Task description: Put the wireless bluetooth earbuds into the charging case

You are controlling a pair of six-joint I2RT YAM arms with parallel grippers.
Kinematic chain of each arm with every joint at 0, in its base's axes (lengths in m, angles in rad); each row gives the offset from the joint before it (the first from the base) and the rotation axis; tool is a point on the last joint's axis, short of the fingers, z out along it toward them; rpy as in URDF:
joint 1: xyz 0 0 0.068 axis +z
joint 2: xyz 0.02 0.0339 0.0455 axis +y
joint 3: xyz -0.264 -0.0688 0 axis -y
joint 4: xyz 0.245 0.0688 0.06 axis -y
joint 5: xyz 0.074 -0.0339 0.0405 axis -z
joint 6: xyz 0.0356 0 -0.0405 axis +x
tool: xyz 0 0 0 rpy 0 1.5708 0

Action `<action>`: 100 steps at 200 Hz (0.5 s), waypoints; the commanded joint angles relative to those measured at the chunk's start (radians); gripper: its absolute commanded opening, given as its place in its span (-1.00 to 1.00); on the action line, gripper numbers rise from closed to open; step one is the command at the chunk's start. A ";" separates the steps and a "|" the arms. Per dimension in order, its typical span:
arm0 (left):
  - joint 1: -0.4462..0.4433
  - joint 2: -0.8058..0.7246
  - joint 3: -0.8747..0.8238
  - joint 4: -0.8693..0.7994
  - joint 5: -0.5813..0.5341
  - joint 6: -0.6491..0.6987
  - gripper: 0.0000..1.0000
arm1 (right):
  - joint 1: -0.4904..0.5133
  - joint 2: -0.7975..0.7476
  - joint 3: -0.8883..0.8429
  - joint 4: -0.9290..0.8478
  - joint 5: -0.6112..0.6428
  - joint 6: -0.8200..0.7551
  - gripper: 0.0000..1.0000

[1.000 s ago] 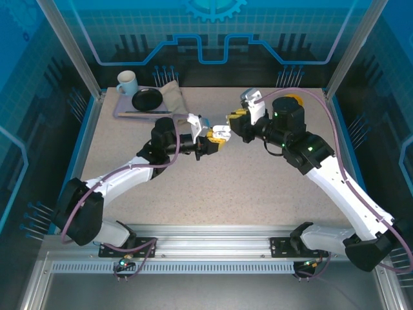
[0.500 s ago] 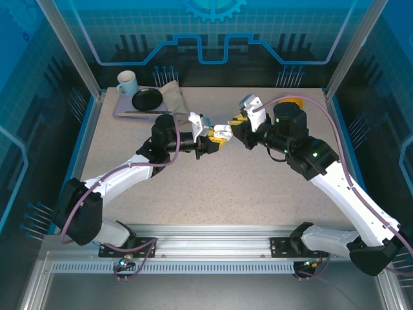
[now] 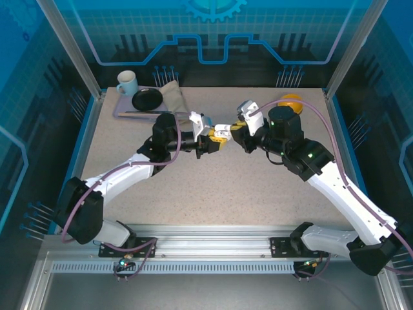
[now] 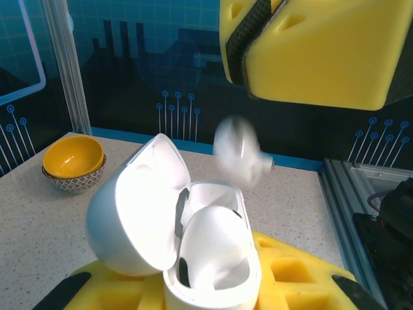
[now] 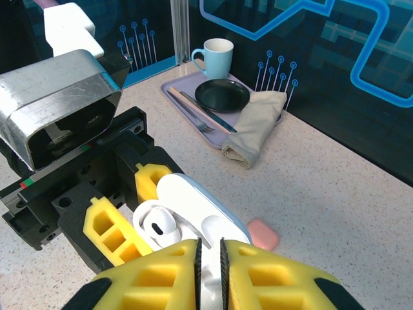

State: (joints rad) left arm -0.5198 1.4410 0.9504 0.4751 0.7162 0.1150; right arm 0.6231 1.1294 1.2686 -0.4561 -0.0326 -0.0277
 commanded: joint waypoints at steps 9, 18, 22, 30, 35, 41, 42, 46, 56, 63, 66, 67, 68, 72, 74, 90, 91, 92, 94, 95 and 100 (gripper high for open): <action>0.002 0.004 0.041 0.017 0.029 0.026 -1.00 | 0.015 -0.007 -0.019 0.001 0.019 -0.006 -0.65; 0.002 0.005 0.041 0.022 0.028 0.025 -1.00 | 0.014 -0.003 -0.025 0.005 0.012 -0.002 -0.65; 0.002 0.007 0.040 0.023 0.028 0.022 -1.00 | 0.015 -0.001 -0.028 0.006 0.012 0.000 -0.65; 0.002 0.009 0.039 0.025 0.024 0.019 -1.00 | 0.014 0.003 -0.034 0.009 0.023 0.006 -0.65; 0.001 0.010 0.039 0.024 0.017 0.016 -1.00 | 0.010 0.005 -0.039 0.012 0.028 0.012 -0.64; 0.002 0.013 0.038 0.025 0.005 0.014 -1.00 | 0.001 0.009 -0.044 0.016 0.035 0.027 -0.65; 0.002 0.012 0.038 0.024 0.003 0.014 -1.00 | -0.001 0.011 -0.044 0.016 0.039 0.031 -0.65; 0.001 0.014 0.036 0.023 -0.005 0.012 -1.00 | -0.010 0.014 -0.047 0.015 0.047 0.053 -0.65; 0.003 0.017 0.021 0.031 -0.032 0.012 -1.00 | -0.050 0.027 -0.061 0.015 0.057 0.148 -0.64; 0.002 0.019 0.004 0.049 -0.053 0.008 -1.00 | -0.084 0.039 -0.078 0.005 0.070 0.245 -0.63; 0.002 0.019 -0.006 0.059 -0.061 0.006 -1.00 | -0.098 0.043 -0.094 0.003 0.068 0.281 -0.62; 0.002 0.019 -0.009 0.063 -0.062 0.005 -1.00 | -0.101 0.044 -0.100 0.003 0.066 0.291 -0.62; 0.002 0.019 -0.012 0.066 -0.065 0.004 -1.00 | -0.105 0.045 -0.107 0.005 0.066 0.297 -0.62; 0.002 0.017 -0.024 0.080 -0.074 0.000 -1.00 | -0.114 0.048 -0.126 0.010 0.069 0.346 -0.59; 0.003 0.017 -0.031 0.089 -0.078 -0.004 -1.00 | -0.117 0.050 -0.141 0.011 0.076 0.370 -0.58; 0.002 0.010 -0.067 0.137 -0.100 -0.028 -1.00 | -0.130 0.075 -0.231 0.023 0.113 0.480 -0.45; 0.002 0.011 -0.069 0.138 -0.101 -0.029 -1.00 | -0.130 0.077 -0.236 0.023 0.119 0.489 -0.45; 0.002 0.011 -0.071 0.139 -0.102 -0.031 -1.00 | -0.131 0.079 -0.239 0.023 0.124 0.496 -0.44; 0.001 0.009 -0.074 0.141 -0.104 -0.034 -1.00 | -0.133 0.085 -0.247 0.022 0.131 0.508 -0.43; 0.001 0.009 -0.075 0.143 -0.105 -0.036 -1.00 | -0.134 0.088 -0.250 0.022 0.133 0.513 -0.43; 0.002 0.007 -0.080 0.148 -0.111 -0.042 -1.00 | -0.141 0.101 -0.262 0.027 0.135 0.531 -0.42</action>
State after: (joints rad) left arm -0.5198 1.4494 0.9142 0.5354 0.6525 0.1032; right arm 0.5034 1.1767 1.1023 -0.4202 0.0364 0.2726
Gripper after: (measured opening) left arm 0.242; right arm 0.270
